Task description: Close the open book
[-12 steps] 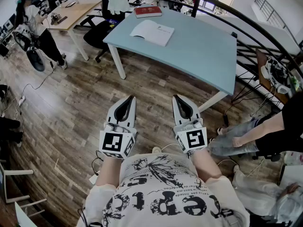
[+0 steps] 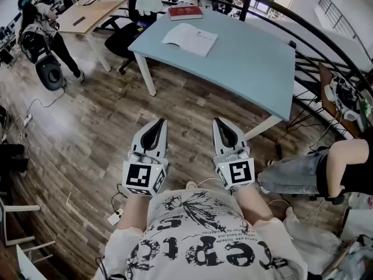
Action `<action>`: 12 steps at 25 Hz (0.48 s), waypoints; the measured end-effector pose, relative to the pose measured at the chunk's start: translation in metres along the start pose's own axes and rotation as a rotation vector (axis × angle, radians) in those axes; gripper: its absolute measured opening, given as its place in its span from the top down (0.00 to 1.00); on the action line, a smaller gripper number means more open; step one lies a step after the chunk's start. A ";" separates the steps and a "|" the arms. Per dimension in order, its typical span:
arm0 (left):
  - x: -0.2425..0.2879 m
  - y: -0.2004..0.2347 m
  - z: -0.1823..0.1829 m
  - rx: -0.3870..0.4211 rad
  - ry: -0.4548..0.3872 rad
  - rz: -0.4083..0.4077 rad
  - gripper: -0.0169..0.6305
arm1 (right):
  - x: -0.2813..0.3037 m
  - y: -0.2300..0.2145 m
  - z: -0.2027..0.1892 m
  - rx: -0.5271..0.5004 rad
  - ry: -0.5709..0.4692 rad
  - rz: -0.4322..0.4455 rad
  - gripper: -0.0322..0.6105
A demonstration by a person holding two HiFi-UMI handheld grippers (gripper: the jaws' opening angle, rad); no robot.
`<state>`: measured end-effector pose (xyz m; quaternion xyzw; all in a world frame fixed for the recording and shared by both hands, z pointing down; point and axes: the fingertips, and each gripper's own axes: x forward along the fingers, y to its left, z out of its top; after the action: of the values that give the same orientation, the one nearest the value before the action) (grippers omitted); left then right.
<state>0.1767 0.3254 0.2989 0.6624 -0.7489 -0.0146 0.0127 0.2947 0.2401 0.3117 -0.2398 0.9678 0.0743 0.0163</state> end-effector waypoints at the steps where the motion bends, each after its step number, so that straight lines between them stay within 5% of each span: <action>1: 0.002 0.001 -0.003 -0.002 0.004 0.003 0.95 | 0.001 -0.003 -0.002 0.007 -0.003 -0.008 0.93; 12: 0.028 0.018 -0.019 -0.027 0.041 0.058 0.95 | 0.032 -0.027 -0.025 0.051 0.022 -0.007 0.93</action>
<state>0.1558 0.2999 0.3190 0.6405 -0.7670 -0.0110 0.0375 0.2793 0.1979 0.3303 -0.2434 0.9687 0.0470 0.0121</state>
